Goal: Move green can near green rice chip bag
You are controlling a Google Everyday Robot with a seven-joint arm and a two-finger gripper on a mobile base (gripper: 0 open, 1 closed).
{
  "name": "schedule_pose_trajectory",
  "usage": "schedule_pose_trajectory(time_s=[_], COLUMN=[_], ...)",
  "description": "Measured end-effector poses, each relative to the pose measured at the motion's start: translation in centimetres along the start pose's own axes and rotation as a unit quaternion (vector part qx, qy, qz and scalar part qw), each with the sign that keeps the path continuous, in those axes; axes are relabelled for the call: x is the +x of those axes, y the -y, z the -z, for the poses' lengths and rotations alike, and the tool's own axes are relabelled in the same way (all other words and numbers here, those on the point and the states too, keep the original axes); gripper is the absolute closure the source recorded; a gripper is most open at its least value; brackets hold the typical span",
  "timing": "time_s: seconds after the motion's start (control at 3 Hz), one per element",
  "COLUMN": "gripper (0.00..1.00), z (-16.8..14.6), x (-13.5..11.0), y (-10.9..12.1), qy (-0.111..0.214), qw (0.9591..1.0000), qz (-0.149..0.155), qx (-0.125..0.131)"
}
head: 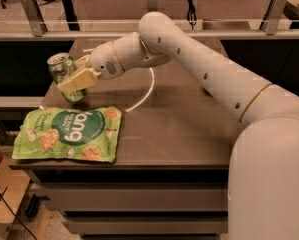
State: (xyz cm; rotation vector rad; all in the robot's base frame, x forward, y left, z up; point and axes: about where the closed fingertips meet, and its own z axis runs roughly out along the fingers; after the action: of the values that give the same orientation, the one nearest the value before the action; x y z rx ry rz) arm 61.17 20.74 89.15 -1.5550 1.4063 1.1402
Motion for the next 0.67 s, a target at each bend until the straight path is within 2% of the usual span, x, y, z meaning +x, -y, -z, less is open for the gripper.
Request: schedule_pose_trajectory(time_s=[0.33, 0.67], gripper=[0.15, 0.0], z=[-0.61, -0.97], x=[0.68, 1.08], y=[-0.65, -1.01], qy=[-0.003, 0.0], qw=[0.9997, 0.9993], qz=[0.012, 0.03], qx=[-0.019, -0.022])
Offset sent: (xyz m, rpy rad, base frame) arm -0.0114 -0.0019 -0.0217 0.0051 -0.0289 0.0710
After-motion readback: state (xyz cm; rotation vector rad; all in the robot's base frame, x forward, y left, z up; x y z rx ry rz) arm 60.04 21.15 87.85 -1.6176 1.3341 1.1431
